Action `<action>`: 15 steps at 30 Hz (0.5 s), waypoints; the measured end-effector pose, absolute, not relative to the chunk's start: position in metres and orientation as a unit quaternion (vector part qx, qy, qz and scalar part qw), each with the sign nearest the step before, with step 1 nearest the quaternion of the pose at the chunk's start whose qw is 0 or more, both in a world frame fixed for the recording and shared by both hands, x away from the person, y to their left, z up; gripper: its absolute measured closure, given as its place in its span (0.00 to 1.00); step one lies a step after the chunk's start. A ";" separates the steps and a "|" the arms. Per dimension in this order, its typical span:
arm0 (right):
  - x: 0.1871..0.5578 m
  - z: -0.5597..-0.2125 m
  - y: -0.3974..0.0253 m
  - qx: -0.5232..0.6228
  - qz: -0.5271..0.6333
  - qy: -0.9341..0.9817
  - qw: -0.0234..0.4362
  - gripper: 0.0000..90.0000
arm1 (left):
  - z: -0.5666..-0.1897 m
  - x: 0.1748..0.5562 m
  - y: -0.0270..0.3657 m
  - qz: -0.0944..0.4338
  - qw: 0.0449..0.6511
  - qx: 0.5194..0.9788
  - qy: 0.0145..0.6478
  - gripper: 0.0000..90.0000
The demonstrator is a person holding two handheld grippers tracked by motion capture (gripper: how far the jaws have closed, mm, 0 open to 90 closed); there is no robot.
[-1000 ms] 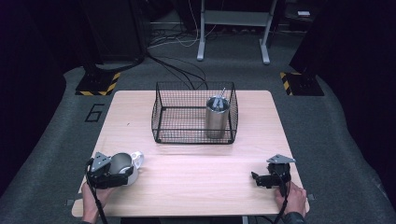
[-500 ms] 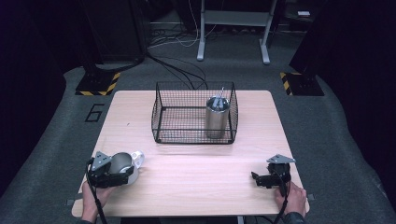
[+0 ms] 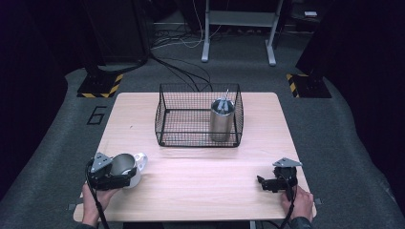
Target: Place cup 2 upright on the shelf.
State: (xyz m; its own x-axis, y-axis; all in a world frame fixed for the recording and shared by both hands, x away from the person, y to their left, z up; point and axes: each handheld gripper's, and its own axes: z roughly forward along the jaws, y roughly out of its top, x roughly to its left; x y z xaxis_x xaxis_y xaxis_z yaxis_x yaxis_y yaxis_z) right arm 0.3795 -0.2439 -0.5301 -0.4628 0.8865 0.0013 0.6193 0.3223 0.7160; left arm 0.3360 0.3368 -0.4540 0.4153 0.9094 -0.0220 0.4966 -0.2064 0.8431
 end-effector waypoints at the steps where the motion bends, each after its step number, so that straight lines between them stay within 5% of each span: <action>1: 0.379 -0.530 -0.244 0.478 0.333 0.788 0.201 0.00 | -0.454 0.336 0.337 0.252 0.410 0.735 0.478 0.07; 15: 0.380 -0.530 -0.244 0.477 0.333 0.788 0.201 0.00 | -0.434 0.342 0.323 0.244 0.413 0.750 0.455 0.07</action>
State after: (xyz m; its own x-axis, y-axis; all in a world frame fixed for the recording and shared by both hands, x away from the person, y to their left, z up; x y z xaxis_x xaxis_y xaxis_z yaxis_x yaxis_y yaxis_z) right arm 0.3796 -0.2440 -0.5301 -0.4643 0.8857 0.0009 0.6186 0.3236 0.7160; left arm 0.3423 0.3227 -0.4342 0.4674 0.8840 -0.0107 0.4810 -0.2442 0.8420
